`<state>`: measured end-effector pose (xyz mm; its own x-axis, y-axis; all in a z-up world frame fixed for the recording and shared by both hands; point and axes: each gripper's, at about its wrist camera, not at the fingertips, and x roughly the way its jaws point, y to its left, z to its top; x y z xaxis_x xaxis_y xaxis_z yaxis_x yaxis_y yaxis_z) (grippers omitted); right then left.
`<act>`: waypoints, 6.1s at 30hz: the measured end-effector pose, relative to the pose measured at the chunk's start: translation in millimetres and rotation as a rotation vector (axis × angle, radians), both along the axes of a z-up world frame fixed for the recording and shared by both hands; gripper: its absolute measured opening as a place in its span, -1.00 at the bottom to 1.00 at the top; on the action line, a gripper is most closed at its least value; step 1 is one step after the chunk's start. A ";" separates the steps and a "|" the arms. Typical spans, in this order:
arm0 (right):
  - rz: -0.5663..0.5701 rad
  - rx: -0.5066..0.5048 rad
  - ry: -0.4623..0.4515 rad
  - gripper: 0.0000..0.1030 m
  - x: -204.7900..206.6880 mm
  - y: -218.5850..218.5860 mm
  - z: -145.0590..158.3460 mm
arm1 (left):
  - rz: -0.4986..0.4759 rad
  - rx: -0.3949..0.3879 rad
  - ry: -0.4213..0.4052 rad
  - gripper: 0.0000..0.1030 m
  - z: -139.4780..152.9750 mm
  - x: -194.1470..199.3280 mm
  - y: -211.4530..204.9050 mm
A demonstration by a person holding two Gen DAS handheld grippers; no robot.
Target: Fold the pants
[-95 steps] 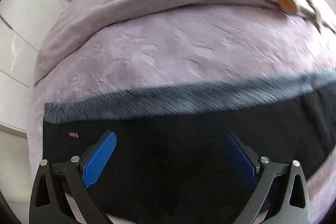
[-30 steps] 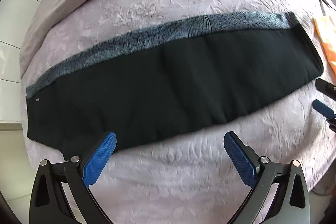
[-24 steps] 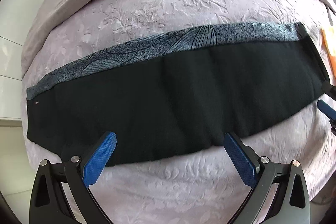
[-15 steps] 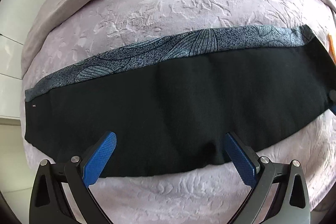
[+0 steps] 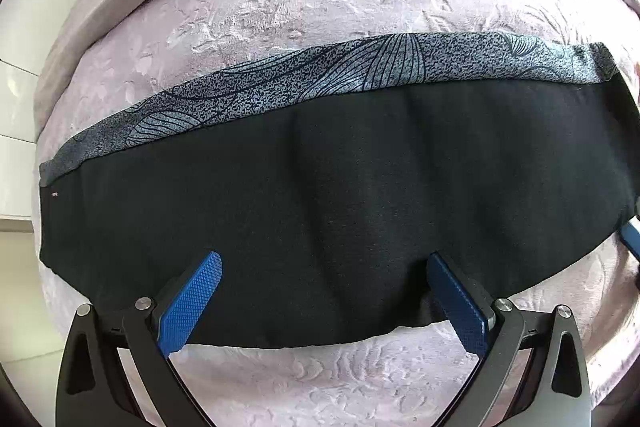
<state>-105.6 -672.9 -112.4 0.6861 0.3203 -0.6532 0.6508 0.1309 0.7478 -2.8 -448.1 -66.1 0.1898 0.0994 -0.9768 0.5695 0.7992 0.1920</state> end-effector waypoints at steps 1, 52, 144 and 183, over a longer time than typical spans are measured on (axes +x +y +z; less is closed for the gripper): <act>-0.006 0.002 -0.004 -0.28 0.2 0.6 -1.8 | -0.004 -0.005 -0.002 1.00 0.5 0.3 -0.2; 0.250 -0.466 -0.206 -0.72 110.4 123.1 135.0 | -0.109 -0.262 -0.090 0.67 47.3 36.3 108.6; 0.582 -0.526 0.213 0.28 194.9 289.9 63.6 | -0.060 -0.227 -0.044 0.74 57.1 86.2 241.5; 0.830 -0.605 0.370 0.77 194.9 443.9 104.3 | 0.210 -0.240 0.063 1.00 56.9 90.8 431.3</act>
